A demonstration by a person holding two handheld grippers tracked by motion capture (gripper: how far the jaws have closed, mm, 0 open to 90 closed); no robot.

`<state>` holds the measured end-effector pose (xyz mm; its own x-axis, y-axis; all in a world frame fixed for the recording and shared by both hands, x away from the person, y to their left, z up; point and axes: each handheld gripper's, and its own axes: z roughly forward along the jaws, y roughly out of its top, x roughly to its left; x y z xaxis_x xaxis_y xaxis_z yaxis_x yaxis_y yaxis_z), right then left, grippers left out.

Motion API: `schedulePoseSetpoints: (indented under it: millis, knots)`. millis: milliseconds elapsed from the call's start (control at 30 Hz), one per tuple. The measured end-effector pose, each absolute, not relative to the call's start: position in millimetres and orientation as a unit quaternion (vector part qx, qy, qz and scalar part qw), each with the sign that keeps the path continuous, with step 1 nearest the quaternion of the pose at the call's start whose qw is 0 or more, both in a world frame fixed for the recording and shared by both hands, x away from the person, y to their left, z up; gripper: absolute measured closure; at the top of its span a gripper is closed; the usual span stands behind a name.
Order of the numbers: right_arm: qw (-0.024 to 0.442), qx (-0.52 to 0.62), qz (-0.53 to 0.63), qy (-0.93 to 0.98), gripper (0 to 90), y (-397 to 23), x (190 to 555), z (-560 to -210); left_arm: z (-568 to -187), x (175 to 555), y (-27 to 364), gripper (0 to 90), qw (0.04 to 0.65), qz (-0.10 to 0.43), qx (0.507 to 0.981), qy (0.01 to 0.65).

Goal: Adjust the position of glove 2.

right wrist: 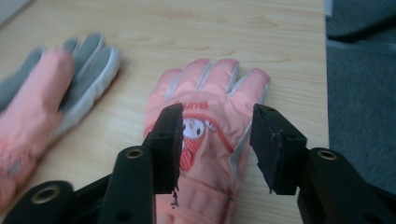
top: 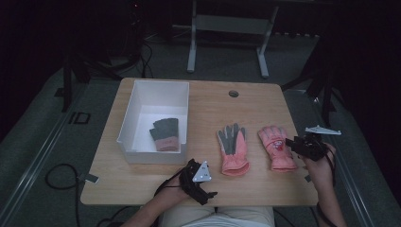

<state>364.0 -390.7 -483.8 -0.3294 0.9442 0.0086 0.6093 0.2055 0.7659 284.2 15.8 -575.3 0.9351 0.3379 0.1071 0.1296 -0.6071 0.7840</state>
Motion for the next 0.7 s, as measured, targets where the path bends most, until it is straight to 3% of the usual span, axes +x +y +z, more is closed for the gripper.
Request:
schedulePoseSetpoints:
  millis: [300,633,700]
  knots:
    - [0.247,0.448,0.331,0.793,56.9,-382,373,-480,-575,284,16,2.2,0.424,0.124,0.887,0.137]
    - [0.238,0.469,0.292,0.799,52.1,-375,387,-518,-575,283,17,2.2,0.426,0.127,0.885,0.140]
    - [0.242,0.472,0.281,0.800,57.6,-372,386,-524,-575,283,17,2.2,0.428,0.131,0.883,0.142]
